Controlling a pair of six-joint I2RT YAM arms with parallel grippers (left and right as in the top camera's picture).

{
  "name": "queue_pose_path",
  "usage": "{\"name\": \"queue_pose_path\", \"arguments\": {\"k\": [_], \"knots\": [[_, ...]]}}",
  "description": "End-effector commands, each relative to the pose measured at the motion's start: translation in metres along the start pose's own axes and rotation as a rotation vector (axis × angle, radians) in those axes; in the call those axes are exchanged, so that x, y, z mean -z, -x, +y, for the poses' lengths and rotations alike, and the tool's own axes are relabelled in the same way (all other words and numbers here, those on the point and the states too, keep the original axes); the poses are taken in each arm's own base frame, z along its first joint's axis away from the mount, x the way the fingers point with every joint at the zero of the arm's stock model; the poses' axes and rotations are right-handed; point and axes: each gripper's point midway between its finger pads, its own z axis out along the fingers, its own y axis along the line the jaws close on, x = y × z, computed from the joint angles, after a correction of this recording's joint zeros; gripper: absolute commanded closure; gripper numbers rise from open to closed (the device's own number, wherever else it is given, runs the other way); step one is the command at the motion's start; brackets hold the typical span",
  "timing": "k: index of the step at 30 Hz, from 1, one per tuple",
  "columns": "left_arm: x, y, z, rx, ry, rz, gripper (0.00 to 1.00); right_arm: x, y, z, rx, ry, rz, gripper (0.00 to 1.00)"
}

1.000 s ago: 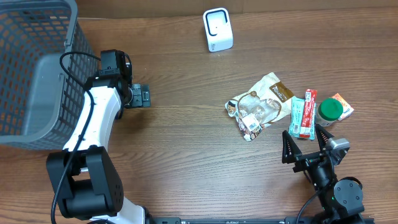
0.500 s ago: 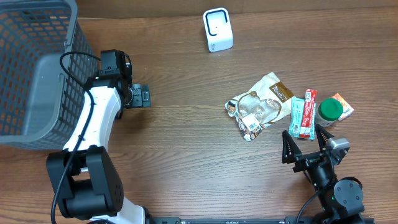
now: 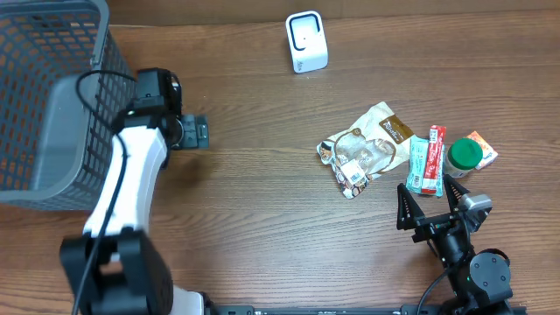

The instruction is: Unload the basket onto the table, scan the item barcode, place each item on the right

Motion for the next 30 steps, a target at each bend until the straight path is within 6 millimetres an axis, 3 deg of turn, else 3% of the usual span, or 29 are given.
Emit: {"name": "queue_pose_path", "arguments": {"k": [1,7,12,21,30], "knots": [[0.081,0.03,0.011,0.04,-0.009,-0.236,0.0,0.0,-0.002,-0.002,0.005,-0.003,0.0,0.0],[0.176,0.035,0.024,0.075,-0.009,-0.491,0.0,0.0,-0.002,-0.002,0.005,-0.003,0.0,0.0],[0.223,0.028,0.031,0.093,-0.009,-0.617,0.0,0.0,-0.002,-0.002,0.005,-0.003,0.0,0.0],[0.241,0.017,0.034,0.097,-0.009,-0.649,0.01,0.0,-0.002,-0.002,0.005,-0.003,0.0,0.0],[0.264,-0.025,0.037,0.096,-0.009,-0.638,0.0,0.0,-0.002,-0.002,0.005,-0.003,0.0,0.0]]}}
